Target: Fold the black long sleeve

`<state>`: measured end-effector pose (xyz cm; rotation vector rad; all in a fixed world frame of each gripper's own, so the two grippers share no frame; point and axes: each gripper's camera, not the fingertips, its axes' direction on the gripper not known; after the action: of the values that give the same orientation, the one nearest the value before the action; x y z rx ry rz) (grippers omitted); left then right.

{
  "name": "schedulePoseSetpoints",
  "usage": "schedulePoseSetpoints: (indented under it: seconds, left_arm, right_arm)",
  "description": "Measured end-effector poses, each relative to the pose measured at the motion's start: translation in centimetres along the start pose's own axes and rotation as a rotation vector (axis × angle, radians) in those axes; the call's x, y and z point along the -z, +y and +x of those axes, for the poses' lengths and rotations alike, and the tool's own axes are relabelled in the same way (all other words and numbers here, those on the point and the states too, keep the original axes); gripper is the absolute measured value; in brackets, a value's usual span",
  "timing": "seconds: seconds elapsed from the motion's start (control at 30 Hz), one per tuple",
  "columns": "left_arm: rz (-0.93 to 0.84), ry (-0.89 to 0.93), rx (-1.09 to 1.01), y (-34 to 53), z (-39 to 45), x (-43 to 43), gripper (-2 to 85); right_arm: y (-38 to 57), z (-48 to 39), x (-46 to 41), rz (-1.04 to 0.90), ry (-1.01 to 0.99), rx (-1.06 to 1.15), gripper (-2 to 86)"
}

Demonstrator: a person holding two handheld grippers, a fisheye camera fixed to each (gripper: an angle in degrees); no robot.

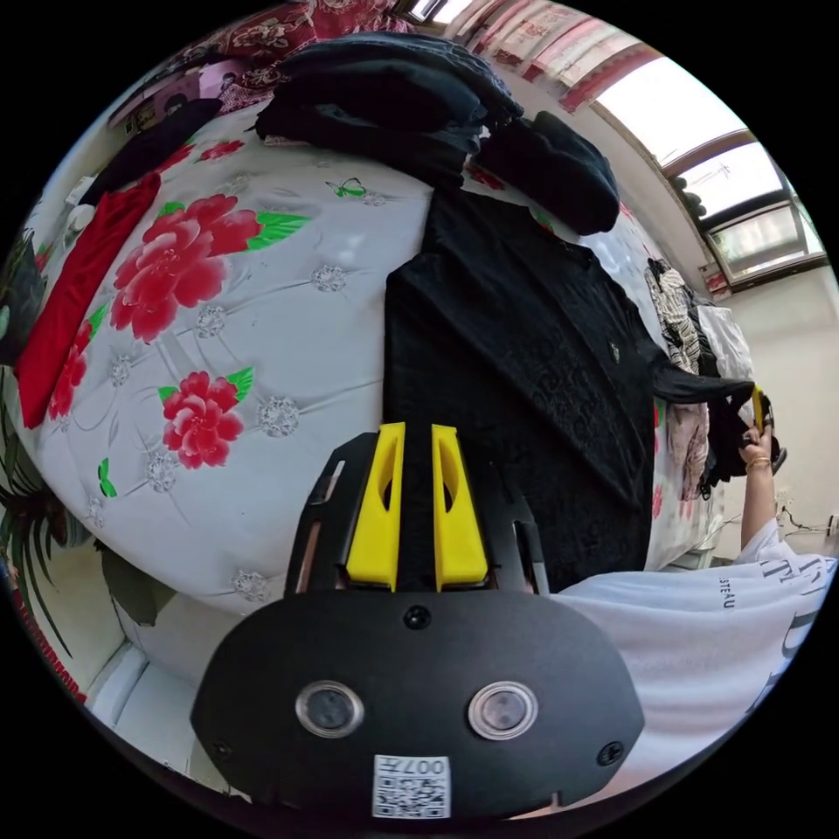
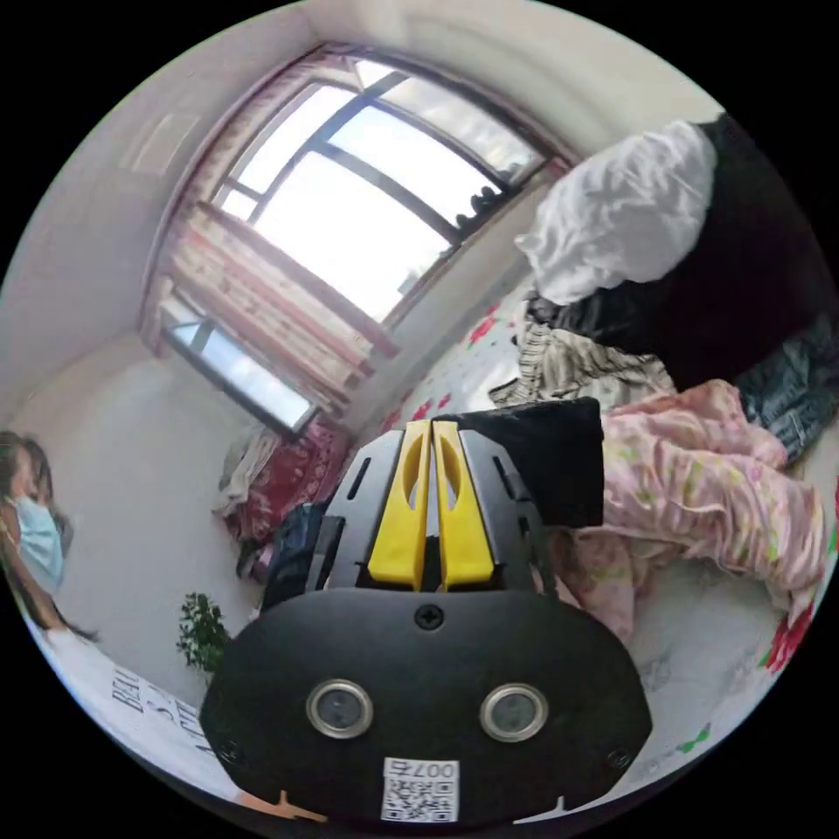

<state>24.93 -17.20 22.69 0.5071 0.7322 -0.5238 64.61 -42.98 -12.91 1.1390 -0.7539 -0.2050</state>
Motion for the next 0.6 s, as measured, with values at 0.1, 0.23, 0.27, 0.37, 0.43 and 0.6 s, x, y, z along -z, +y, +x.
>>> schedulePoseSetpoints:
  seconds: [0.1,0.23,0.27,0.37,0.43,0.6]
  left_arm:
    - [0.033,0.046,0.007,0.4,-0.9,1.4,5.9]
    - [0.083,0.107,-0.021,1.3,-2.0,3.6,6.4]
    - [0.106,0.124,-0.034,1.7,-2.4,4.6,6.4]
    - [0.149,0.159,-0.068,3.1,-3.8,6.8,6.2]
    - [0.154,0.157,-0.091,3.9,-4.7,7.7,6.0]
    - [0.120,0.190,-0.160,6.0,-5.9,8.0,6.3]
  right_arm:
    - [3.1,-11.1,-3.0,-0.163,-0.187,0.357,-0.2]
    - [13.3,-23.7,-6.1,-0.397,-0.355,0.799,-0.2]
    - [17.7,-26.7,-6.8,-0.476,-0.401,0.901,-0.2]
    - [29.6,-30.3,-9.3,-0.725,-0.447,1.031,-0.1]
    - [36.9,-29.9,-11.4,-0.901,-0.419,0.984,0.0]
    - [50.8,-27.2,-15.2,-1.397,-0.286,0.920,1.0]
